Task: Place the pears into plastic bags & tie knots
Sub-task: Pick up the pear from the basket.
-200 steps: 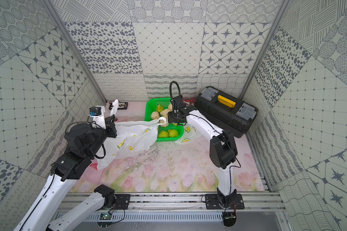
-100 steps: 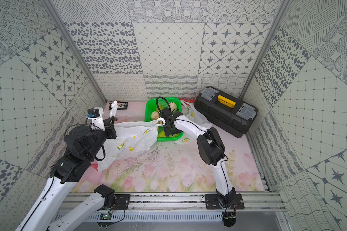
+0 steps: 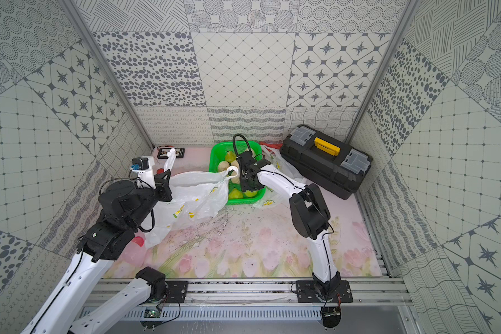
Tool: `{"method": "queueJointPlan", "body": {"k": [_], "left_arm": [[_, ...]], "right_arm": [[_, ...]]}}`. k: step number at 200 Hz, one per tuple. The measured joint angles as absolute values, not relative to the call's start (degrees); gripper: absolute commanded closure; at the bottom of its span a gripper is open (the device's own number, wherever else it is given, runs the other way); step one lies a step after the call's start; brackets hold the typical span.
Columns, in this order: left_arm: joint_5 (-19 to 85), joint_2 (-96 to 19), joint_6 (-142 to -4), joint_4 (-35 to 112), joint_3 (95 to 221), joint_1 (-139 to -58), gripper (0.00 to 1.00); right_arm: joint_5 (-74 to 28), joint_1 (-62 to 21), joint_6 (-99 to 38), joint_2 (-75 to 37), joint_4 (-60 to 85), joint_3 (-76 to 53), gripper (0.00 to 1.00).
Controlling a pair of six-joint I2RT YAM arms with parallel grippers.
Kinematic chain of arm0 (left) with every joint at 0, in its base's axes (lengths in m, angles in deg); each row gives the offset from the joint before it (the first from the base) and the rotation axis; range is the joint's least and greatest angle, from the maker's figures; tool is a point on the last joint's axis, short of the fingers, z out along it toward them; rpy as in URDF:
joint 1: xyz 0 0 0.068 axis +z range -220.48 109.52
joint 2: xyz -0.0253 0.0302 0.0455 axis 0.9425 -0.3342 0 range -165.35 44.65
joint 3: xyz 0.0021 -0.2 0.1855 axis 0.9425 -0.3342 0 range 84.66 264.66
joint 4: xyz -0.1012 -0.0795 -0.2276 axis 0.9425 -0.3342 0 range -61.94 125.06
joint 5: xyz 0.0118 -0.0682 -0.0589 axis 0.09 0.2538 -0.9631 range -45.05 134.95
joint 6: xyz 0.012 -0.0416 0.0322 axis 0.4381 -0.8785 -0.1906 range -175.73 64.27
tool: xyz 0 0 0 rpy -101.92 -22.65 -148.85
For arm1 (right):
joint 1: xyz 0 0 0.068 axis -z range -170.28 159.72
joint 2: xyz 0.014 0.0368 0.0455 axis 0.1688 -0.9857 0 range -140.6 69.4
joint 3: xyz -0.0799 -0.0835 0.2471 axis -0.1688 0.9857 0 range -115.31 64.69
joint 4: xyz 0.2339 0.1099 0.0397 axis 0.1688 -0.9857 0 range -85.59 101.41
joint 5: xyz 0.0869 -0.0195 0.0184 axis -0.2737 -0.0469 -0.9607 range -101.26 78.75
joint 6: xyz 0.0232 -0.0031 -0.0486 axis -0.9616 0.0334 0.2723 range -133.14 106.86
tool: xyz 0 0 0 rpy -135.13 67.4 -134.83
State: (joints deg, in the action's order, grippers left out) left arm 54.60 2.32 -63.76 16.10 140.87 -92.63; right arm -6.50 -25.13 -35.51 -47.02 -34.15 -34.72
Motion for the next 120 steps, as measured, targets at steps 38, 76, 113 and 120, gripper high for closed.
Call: {"method": "queueJointPlan", "body": {"k": [38, 76, 113, 120], "left_arm": [[53.4, 3.4, -65.2, 16.1, 139.0, -92.6, 1.00], [52.3, 3.7, -66.2, 16.1, 138.2, -92.6, 1.00], [50.9, 3.4, -67.3, 16.1, 138.2, -92.6, 1.00], [50.8, 3.3, -67.6, 16.1, 138.2, -92.6, 1.00]], "right_arm": [[-13.9, -19.1, -41.0, -29.9, -22.7, -23.3, 0.76], [-20.2, -17.0, -44.7, -15.7, -15.8, -11.1, 0.76], [-21.5, -22.2, -44.1, -5.4, -13.1, -7.6, 0.76], [-21.6, -23.8, -43.7, -4.0, -11.6, -7.6, 0.76]]}}
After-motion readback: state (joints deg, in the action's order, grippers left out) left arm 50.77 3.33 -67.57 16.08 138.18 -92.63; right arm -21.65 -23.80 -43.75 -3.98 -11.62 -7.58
